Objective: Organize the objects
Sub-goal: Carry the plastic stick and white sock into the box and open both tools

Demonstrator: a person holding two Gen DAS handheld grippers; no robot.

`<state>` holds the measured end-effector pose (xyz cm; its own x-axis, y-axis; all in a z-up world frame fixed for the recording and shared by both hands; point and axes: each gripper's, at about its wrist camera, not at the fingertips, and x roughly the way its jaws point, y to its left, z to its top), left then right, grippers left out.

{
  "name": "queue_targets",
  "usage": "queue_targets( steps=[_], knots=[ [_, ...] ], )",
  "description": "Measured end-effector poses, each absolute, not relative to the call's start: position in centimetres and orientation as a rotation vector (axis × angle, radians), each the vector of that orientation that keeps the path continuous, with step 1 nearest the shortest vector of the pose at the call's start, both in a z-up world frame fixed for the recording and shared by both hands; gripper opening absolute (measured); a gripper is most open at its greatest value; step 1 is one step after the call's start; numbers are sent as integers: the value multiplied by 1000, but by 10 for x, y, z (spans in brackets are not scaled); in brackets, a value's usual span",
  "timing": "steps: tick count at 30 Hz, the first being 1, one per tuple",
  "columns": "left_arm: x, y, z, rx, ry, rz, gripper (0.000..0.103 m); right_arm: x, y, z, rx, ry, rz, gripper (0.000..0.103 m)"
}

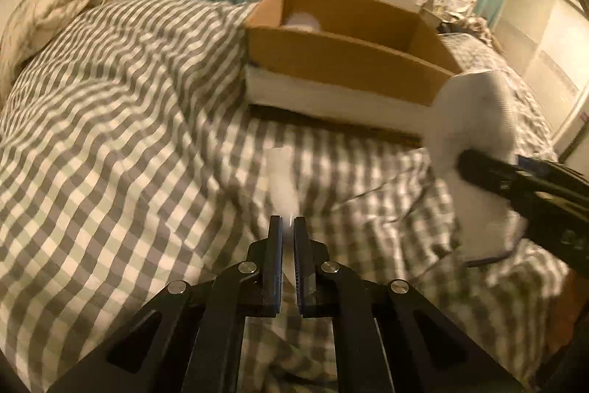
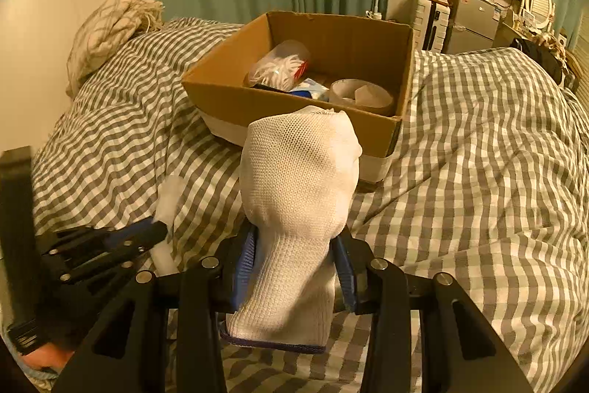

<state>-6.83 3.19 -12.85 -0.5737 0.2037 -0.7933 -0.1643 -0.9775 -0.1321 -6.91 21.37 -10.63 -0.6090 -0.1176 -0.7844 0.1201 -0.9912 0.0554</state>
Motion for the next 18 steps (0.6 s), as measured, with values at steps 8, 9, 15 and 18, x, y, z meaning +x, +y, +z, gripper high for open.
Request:
queue_targets(
  steps=[8,9,15,18],
  knots=[
    [-59,32,-93,-1191,-72,2659,4,-62,215,-95,1279,9,-2722,39],
    [-65,30,-88,-1174,-70,2662,4,-60,215,-92,1268,12,-2728,39],
    [-81,38,-50,-1080,13,2686,4,-59,219,-57,1184,18,-2758,39],
    [-96,43,-30,-1029,47,2694,4,-67,223,-32,1133,18,-2761,39]
  ],
)
